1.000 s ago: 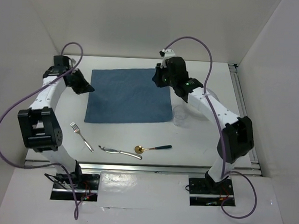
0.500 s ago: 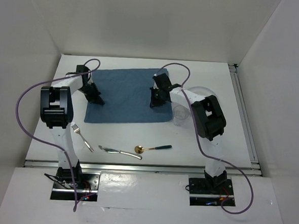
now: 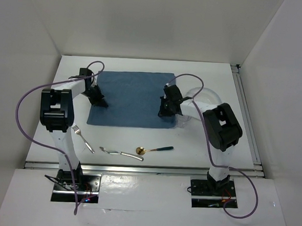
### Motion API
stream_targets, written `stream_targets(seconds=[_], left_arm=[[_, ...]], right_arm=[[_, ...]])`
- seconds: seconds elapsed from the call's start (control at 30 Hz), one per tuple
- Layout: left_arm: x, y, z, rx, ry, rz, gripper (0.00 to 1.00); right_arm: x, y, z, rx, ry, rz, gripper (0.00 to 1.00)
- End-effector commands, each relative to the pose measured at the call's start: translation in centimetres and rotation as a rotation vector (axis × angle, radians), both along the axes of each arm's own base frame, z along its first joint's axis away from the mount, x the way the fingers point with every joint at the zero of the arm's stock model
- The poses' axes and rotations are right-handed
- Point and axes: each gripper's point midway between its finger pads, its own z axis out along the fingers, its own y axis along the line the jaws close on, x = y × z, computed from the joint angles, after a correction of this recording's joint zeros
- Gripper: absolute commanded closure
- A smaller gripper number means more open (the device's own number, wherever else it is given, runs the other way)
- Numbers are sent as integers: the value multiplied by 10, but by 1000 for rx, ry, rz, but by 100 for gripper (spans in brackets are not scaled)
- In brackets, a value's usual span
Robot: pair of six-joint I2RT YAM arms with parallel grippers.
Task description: Set the dinner table for one person
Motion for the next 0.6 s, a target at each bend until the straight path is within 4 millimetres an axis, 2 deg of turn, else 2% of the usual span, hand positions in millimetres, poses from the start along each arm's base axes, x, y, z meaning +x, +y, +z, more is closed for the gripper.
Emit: stream_targets(seconds=[0.0,0.17,0.3,0.5,0.57], left_arm=[[-31,1,-27,57,113,-10,100],[-36,-1,-26,71,115,-15,100],[-35,-1,-22,72,104,-15,100],[-44,-17,-18,74,110,-58,100],[-44,-18,-15,97,98,-62,100]], right_arm=[[-29,-28,-21,-84,87,-51,100],[-49,-44,-27,-119,106,-64,100],[-52,-52,-28,-134,98,-100,100],[-59,-64,-28,-156,102,-121,100],[-59,-62,-19,-140,81,-109,100]])
